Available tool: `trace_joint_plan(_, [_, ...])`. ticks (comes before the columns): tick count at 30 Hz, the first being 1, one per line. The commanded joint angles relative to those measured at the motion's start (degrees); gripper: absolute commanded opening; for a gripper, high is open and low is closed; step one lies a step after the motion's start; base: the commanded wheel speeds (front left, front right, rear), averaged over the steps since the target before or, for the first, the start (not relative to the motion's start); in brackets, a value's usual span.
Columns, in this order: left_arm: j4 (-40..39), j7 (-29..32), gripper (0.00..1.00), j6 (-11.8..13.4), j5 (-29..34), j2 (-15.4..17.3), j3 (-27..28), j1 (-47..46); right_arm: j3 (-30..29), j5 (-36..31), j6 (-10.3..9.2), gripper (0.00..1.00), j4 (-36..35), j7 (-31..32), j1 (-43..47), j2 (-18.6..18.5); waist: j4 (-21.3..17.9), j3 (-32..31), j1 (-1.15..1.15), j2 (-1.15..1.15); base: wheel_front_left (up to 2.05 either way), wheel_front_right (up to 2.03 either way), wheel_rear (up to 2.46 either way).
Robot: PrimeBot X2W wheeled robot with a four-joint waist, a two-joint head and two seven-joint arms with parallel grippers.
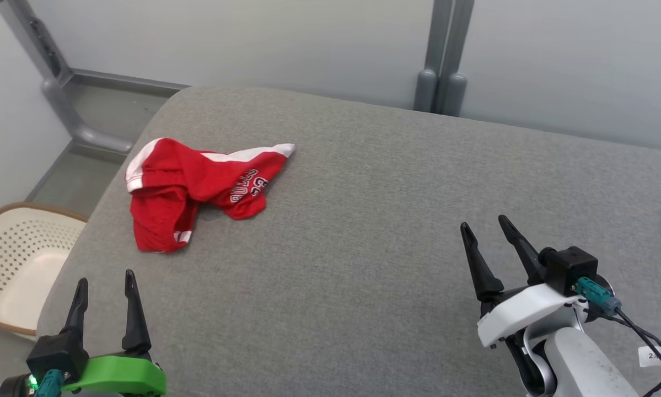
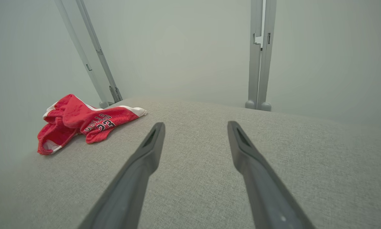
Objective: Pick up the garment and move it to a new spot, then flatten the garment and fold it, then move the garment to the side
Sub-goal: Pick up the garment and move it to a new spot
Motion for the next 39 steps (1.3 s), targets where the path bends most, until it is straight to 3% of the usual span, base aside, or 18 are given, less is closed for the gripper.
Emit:
trace_joint_plan(1, [-0.1, -0.15, 1.0, 0.38, -0.45, 0.04, 0.22, 0.62, 0.1, 0.48, -0.01, 1.0, -0.25, -0.16, 0.1, -0.05, 3.54, -0.53, 0.0, 0.0, 0.0, 0.0, 0.0])
trace_joint_plan(9, [-0.31, -0.15, 1.0, 0.17, -0.66, 0.03, 0.74, 0.62, 0.09, 0.39, -0.01, 1.0, -0.45, -0.16, -0.06, 0.03, 5.86, -0.25, 0.0, 0.0, 0.0, 0.0, 0.0])
trace_joint_plan(19, [-0.04, 0.65, 1.0, -0.65, -1.82, 0.68, 0.66, -2.12, 0.87, 0.88, -0.01, 1.0, -0.99, -0.16, -1.46, -1.1, 4.16, 1.57, 0.0, 0.0, 0.0, 0.0, 0.0])
trace_joint_plan(29, [2.71, 16.4, 1.0, -2.67, -8.83, 7.63, 0.89, -14.76, 1.93, 0.58, -0.01, 1.0, -2.17, -0.16, -4.67, -2.48, 0.56, 6.6, 0.0, 0.0, 0.0, 0.0, 0.0])
trace_joint_plan(39, [12.02, 29.79, 1.0, -3.36, -16.87, 17.04, 1.16, -26.44, 2.85, 0.6, -0.01, 1.0, -3.34, -0.15, -8.48, -3.4, -7.23, 13.02, 0.0, 0.0, 0.0, 0.0, 0.0])
